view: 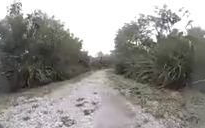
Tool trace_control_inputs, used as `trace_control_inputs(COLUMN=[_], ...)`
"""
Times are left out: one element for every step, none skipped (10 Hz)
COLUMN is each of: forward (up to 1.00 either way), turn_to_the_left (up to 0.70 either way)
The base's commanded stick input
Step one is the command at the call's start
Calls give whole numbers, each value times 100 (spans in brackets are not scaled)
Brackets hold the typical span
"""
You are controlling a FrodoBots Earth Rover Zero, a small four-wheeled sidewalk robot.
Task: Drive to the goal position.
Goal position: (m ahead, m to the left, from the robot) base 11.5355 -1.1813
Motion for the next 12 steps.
trace_control_inputs(forward=[70, 70, 70, 70, 70, 70, 70, 70, 70, 70, 70, 70], turn_to_the_left=[15, 0, 0, 0, 0, 0, 0, 0, 0, 0, 0, 0])
